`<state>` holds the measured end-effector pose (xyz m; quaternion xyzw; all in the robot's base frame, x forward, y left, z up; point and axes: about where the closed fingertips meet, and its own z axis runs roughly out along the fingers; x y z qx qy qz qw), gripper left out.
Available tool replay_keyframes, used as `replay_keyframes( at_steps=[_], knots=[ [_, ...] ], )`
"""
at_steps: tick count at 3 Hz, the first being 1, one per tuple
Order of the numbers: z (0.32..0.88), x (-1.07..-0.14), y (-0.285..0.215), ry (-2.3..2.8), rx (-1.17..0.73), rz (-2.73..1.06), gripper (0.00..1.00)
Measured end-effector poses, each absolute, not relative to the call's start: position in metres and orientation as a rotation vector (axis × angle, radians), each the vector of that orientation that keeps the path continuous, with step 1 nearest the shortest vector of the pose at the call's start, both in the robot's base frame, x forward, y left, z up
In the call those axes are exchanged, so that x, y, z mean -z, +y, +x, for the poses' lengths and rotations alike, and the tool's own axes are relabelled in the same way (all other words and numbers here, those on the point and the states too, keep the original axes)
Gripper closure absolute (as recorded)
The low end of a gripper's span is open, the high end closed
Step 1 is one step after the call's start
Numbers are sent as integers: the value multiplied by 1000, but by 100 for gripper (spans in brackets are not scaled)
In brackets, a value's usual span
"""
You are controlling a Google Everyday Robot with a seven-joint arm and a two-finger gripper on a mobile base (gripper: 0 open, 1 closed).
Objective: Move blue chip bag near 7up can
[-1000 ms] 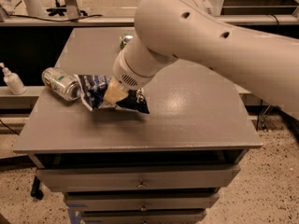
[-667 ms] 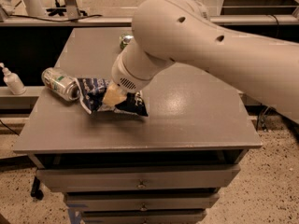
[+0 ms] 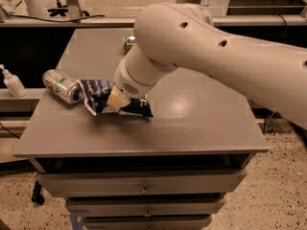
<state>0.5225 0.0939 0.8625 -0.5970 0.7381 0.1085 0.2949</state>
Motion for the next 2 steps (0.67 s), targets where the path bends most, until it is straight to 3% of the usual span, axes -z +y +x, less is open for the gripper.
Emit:
replay_keyframes(
  at_steps=[1,2],
  knots=[
    [522,-861,93,1964,-285,-1592,12],
    [522,-862,91,1964,-281,-1593,0]
  ],
)
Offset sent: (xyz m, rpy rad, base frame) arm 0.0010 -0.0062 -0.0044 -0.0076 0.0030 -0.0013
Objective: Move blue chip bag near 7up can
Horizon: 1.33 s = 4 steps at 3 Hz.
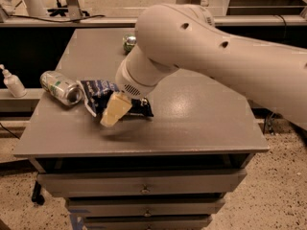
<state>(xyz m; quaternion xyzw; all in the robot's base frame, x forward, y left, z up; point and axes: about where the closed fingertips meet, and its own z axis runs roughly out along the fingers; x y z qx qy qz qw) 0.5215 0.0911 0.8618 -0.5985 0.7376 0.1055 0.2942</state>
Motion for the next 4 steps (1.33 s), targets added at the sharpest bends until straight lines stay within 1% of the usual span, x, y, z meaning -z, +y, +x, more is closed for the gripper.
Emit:
replay_keyframes(
  at_steps=[1,2,3,4],
  knots=[
    [519,-874,84,1937,-272,-1601,0],
    [520,-904,56,1895,-241,-1613,0],
    [520,-934,10,1864,-216,-1630,0],
    [517,-938,9,1840,-204,-1657,0]
  ],
)
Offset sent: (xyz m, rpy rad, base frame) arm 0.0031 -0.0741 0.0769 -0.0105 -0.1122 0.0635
